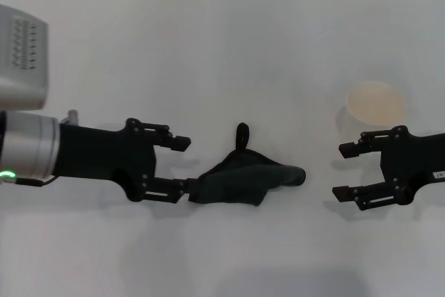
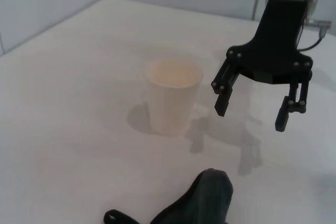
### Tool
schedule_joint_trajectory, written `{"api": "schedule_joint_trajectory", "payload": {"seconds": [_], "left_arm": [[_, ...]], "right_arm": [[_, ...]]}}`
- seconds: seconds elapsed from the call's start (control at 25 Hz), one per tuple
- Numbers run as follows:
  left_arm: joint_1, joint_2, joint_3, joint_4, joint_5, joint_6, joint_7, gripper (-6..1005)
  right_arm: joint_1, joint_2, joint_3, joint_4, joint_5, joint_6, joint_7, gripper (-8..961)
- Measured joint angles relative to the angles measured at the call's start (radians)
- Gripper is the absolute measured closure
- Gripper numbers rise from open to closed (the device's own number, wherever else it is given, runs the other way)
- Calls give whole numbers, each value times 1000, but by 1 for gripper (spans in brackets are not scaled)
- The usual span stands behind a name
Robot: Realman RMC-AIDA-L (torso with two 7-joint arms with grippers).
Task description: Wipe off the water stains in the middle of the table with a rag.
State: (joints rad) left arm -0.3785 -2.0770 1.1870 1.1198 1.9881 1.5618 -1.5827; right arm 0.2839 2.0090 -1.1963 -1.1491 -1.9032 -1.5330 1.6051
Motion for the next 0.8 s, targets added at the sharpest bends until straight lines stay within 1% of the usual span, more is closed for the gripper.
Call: {"api": "schedule_joint_trajectory", "payload": {"seconds": [0.28, 0.32, 0.4, 0.52, 0.8], "left_arm": [[42, 2, -30, 22, 4, 35, 39, 295], [62, 2, -53, 27, 0, 43, 63, 296], [72, 2, -80, 26, -5, 59, 85, 296], [81, 0, -116, 22, -7, 94, 105, 297], [105, 1, -208, 12, -7, 135, 145, 300]], "right_arm": [[2, 1, 18, 46, 35, -2, -62, 175], [1, 0, 22, 53, 46, -2, -74, 175], [0, 0, 43, 71, 70, -15, -103, 174], [0, -2, 63, 77, 79, -34, -114, 174], [4, -5, 67, 68, 71, -47, -106, 174]]}}
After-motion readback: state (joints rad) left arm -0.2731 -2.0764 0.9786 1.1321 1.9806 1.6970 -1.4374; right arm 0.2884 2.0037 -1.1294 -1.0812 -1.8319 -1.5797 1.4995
